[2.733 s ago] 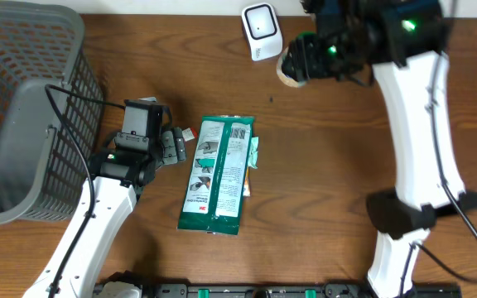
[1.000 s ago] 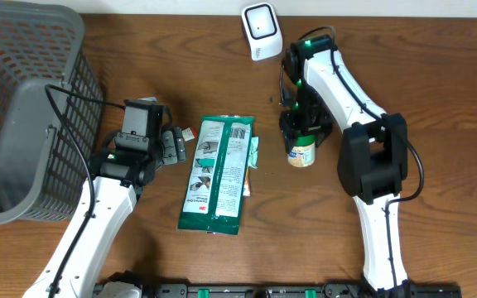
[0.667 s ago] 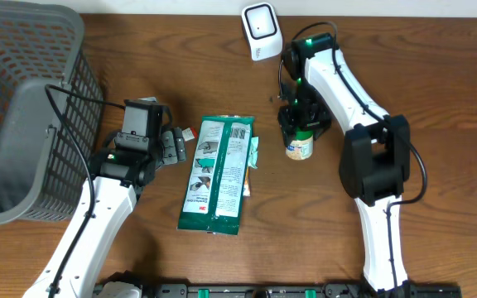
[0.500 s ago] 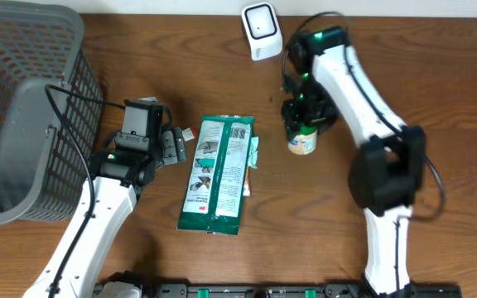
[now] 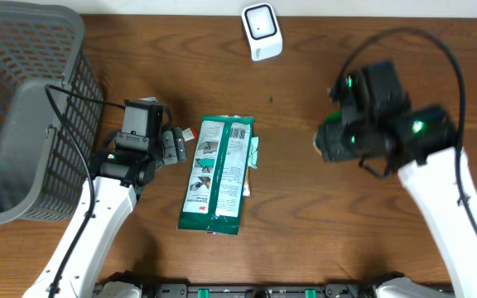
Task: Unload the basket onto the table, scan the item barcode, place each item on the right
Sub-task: 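Bring the jar back down and set it on the table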
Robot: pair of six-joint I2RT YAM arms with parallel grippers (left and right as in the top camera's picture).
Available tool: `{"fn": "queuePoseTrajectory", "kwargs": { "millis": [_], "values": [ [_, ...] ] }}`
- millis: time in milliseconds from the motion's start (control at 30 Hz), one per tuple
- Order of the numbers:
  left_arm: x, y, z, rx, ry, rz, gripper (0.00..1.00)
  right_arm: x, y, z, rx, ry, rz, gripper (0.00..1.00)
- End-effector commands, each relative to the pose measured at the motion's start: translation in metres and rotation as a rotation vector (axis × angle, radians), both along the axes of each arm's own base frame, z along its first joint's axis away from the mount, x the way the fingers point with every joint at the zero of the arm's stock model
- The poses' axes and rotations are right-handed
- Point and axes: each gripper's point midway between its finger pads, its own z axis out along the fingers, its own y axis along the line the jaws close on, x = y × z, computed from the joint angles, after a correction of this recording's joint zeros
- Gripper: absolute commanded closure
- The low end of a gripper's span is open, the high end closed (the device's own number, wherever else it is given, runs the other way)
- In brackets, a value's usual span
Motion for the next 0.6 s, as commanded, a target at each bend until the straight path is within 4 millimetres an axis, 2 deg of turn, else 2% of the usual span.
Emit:
{"fn": "queuePoseTrajectory", "kwargs": {
  "millis": [0, 133, 233, 433, 500, 567],
  "values": [
    [0.005, 0.001, 0.006, -0.004, -0.016, 0.011, 0.12, -0.012, -0.009, -0.056, -0.006, 0.017, -0.06, 0.99],
    [0.005, 0.001, 0.006, -0.004, -0.016, 0.01, 0.12, -0.013, -0.01, -0.114, 0.0, 0.048, -0.109, 0.99],
    [0.005, 0.001, 0.006, -0.004, -0.016, 0.01, 0.12, -0.014, -0.01, -0.141, -0.009, 0.076, -0.118, 0.99],
    [0.005, 0.001, 0.006, -0.004, -0.016, 0.01, 0.12, 0.002, -0.005, -0.156, 0.004, 0.064, -0.142, 0.97],
    [0.005, 0.001, 0.006, -0.004, -0.016, 0.01, 0.12, 0.006, -0.004, -0.159, 0.006, 0.059, -0.143, 0.8],
    [0.005, 0.001, 0.006, -0.004, -0.016, 0.011, 0.12, 0.006, -0.004, -0.163, 0.004, 0.071, -0.151, 0.77]
  ]
}}
